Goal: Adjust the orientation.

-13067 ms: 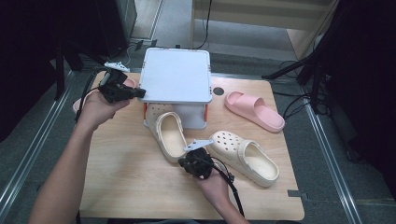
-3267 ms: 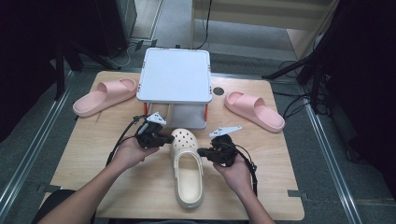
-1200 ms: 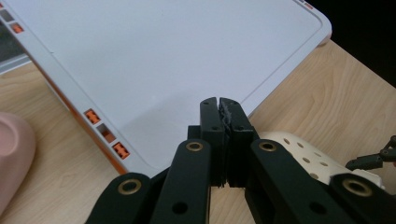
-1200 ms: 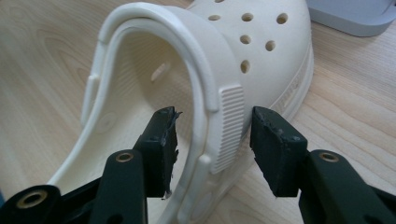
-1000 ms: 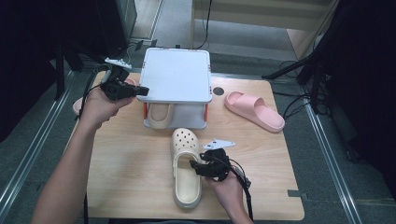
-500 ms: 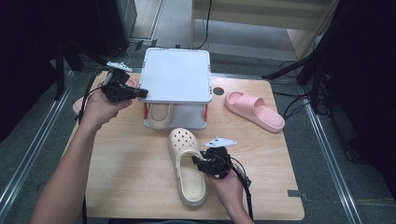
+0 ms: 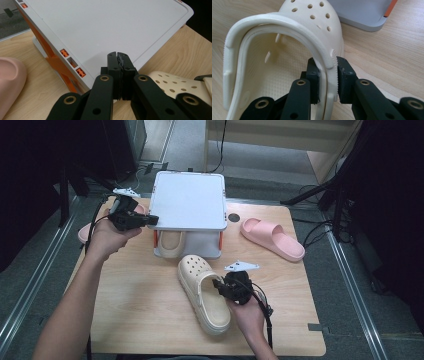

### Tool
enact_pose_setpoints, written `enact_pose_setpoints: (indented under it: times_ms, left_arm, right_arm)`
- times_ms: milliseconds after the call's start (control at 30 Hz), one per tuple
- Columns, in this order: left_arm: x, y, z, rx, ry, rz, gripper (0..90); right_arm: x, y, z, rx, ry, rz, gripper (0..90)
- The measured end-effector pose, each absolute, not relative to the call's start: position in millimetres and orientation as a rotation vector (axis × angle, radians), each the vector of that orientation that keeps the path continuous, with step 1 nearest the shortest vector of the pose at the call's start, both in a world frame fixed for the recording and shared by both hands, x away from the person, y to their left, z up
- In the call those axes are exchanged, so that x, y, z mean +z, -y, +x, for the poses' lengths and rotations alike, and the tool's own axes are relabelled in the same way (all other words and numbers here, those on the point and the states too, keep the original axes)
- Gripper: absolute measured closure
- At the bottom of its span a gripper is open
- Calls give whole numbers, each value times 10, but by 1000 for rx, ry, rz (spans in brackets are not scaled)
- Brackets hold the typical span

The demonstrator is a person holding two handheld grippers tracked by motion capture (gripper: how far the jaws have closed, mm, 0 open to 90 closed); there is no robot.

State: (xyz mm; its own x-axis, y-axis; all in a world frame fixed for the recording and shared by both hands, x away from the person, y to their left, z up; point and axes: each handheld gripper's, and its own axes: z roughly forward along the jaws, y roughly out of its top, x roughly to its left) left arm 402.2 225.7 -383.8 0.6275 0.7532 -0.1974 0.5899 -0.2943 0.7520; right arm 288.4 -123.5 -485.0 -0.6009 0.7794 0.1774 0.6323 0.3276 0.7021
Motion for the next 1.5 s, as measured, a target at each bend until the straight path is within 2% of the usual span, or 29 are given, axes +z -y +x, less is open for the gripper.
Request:
enact_pose_setpoints:
  times_ms: [333, 567, 1067, 1267, 1500]
  left_arm:
    - [-3830, -2248, 4018, 252, -1057, 2011, 893]
    - [-3831, -2247, 4020, 247, -1060, 2008, 892]
    - [-3831, -2239, 4015, 255, -1058, 2011, 890]
    - [-3833, -2243, 4018, 250, -1057, 2008, 890]
    - [-3835, -2243, 4015, 253, -1054, 2007, 888]
  right_arm:
    - [-4612, 1286, 3001, 1145, -2356, 1268, 766]
    - [-4502, 1288, 3279, 1103, -2327, 1264, 764]
    - [-4620, 1082, 3767, 1008, -2239, 1343, 759]
    - [-4725, 986, 3807, 987, -2238, 1358, 741]
    - [-4754, 932, 3752, 1007, -2255, 1329, 679]
